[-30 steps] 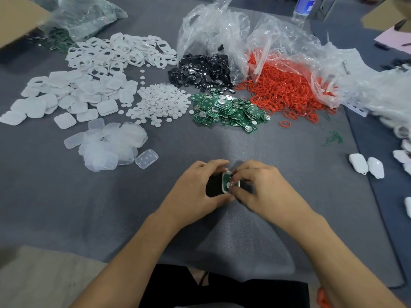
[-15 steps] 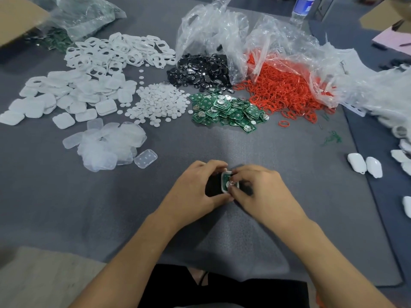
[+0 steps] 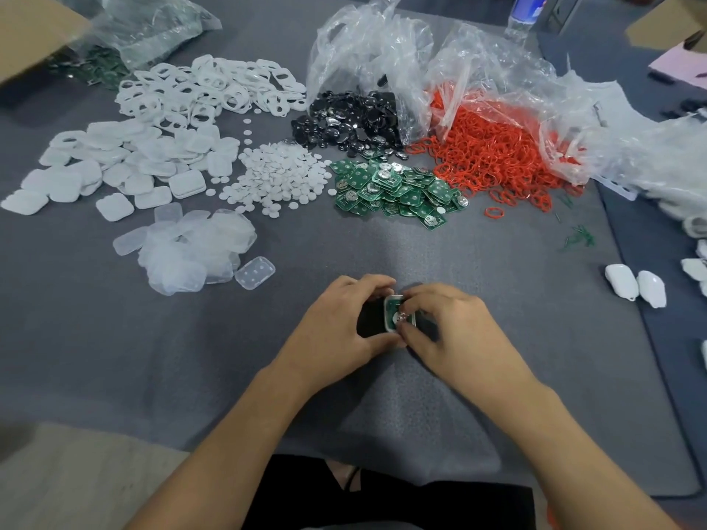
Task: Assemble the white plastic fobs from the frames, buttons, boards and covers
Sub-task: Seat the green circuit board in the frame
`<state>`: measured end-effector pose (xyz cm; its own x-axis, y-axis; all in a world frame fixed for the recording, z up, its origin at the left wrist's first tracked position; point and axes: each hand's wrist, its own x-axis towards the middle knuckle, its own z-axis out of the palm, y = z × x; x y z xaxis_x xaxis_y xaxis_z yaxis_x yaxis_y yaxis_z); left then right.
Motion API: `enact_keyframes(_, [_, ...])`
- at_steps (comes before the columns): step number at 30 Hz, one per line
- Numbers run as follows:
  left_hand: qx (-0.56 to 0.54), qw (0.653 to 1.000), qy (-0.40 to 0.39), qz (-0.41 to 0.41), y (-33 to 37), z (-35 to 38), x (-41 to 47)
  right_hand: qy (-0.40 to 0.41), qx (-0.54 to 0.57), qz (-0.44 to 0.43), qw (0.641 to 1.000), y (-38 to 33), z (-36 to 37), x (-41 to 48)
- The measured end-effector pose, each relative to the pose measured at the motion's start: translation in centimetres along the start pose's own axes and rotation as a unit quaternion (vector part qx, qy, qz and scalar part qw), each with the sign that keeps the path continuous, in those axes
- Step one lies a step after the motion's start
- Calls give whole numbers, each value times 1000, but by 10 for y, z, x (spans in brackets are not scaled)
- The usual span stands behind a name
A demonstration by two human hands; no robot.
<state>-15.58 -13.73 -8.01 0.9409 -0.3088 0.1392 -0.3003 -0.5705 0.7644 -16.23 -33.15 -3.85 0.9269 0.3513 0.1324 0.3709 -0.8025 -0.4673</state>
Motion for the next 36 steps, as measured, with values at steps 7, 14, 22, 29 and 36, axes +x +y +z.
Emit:
enact_keyframes(7, [-1,1000,1,0,1,-1,0,13,19,-1,1000,1,3,-1])
enact_keyframes(14, [-11,1000,-2,-2,0,-1,0,9,19,2,1000,1,3,0])
enact_keyframes(22, [-14,1000,-4,-6,-2,-1,1,8,40,29,999,1,1,4])
enact_keyframes(29, [-5,1000,-9,5,-2,0,2,29,25,-11,999,4,9,-7])
enact_keyframes(36, [1,1000,-3,13,-3,1,2,74,24,-7,997,5,16,-12])
